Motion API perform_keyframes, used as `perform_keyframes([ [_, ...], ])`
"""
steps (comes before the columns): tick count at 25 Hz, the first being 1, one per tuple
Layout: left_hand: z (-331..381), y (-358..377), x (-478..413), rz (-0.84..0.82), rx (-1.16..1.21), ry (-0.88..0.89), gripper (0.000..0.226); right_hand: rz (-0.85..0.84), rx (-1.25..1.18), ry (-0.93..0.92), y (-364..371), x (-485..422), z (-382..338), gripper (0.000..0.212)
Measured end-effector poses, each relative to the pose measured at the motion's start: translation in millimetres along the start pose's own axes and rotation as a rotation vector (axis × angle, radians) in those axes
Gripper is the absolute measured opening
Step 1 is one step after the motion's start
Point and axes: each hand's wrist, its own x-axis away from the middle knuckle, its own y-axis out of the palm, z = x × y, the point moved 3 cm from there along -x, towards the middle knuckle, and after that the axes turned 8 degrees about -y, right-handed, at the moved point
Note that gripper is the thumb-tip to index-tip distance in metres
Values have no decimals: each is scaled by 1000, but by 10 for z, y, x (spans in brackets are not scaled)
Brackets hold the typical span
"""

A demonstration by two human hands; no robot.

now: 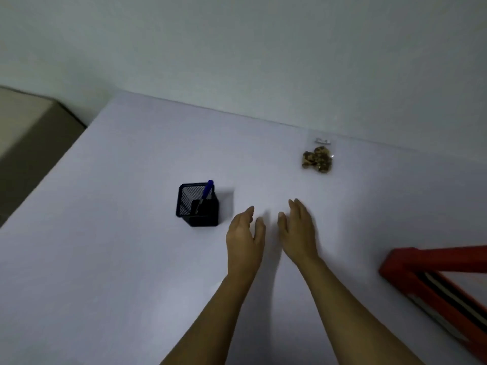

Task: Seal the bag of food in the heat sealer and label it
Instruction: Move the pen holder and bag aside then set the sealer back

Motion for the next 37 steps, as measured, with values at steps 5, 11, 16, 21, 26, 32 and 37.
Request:
perform_keyframes([
  [5,-727,-684,178,286,139,-332,78,-187,183,-63,439,441,-4,62],
  [11,-904,-654,-324,89,230,-312,122,-170,346,-93,563,530,83,71],
  [16,-895,-534,-541,188,325,-197,99,-138,303,-93,544,511,82,74],
  [21,-583,-357,-749,231,372,-210,70,-21,314,-2,365,197,185,81],
  [26,17,269,-1223,31,323,-86,71,37,336,65,128,-343,433,81],
  [32,678,1031,-1901,-78,245,56,75,53,370,96,115,-644,579,75],
  [37,888,1394,-2263,-54,225,75,75,65,401,108,145,-631,616,73],
])
